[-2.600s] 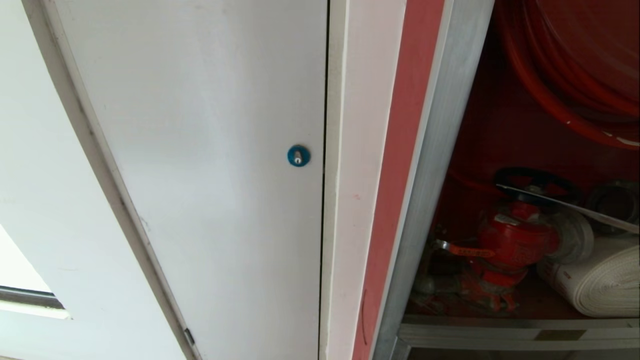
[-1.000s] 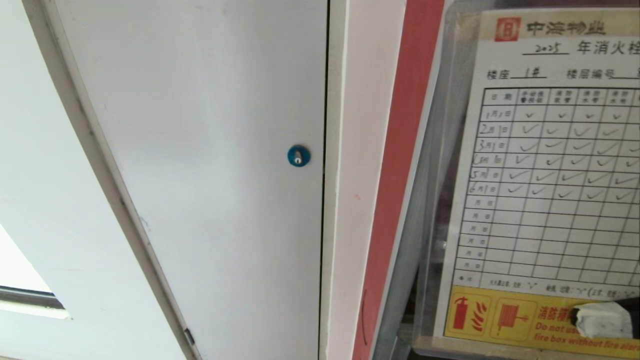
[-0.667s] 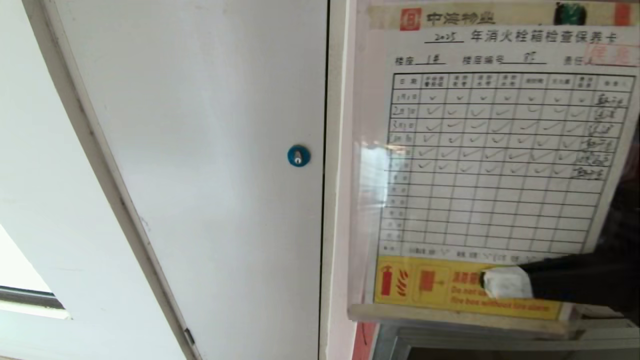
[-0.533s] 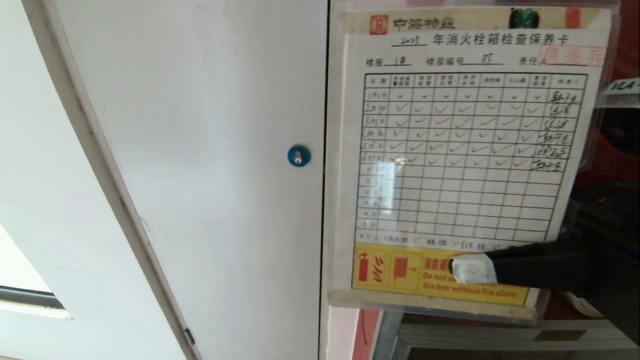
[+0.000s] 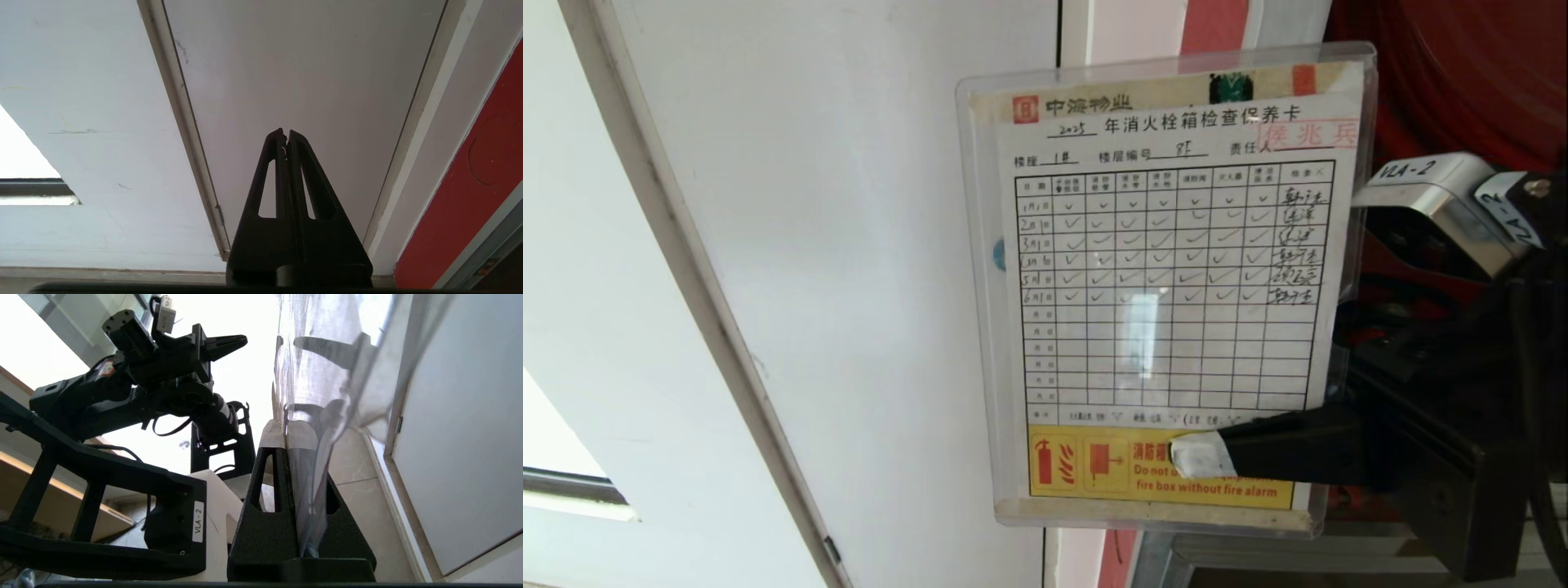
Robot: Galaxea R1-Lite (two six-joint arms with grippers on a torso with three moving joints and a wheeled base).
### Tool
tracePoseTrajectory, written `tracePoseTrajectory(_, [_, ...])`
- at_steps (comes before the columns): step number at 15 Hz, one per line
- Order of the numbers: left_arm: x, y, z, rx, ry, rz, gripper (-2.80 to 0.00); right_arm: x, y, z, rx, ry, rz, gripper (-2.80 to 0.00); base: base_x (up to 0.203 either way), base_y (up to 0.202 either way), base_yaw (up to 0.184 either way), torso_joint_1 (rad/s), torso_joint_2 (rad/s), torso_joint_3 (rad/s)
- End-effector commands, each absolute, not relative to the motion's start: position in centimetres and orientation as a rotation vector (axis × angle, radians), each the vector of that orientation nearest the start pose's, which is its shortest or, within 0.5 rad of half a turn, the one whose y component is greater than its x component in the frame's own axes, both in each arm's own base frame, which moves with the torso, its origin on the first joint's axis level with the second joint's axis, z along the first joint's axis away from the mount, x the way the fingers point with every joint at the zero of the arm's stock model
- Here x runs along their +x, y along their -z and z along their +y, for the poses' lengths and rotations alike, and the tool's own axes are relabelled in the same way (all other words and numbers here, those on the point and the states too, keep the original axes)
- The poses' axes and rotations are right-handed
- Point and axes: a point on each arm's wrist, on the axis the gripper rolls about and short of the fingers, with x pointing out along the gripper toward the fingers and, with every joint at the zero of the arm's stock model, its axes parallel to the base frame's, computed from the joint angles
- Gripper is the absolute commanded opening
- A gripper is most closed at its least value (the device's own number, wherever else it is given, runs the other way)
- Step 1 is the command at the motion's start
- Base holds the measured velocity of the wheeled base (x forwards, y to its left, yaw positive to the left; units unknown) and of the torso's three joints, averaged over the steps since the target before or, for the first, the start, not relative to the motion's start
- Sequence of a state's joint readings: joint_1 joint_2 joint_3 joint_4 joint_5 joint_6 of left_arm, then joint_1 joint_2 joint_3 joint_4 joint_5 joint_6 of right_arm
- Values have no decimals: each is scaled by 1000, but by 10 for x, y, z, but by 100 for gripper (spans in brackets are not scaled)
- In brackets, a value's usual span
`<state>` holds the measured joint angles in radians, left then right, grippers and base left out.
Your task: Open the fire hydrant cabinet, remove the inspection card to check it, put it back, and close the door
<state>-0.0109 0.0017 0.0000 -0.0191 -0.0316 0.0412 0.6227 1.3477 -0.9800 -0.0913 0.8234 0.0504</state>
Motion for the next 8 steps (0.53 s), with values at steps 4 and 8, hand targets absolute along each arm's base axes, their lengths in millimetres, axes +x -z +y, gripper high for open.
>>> tracePoseTrajectory(4, [-22,-74,0,41,43,-7,-280,168,-270,143,73,-1441,357,-280,0,0,0,0,0,0])
tracePoseTrajectory(8, [-22,-74,0,41,41,-7,-280,170,-263,150,74,-1455,393,-280,0,0,0,0,0,0])
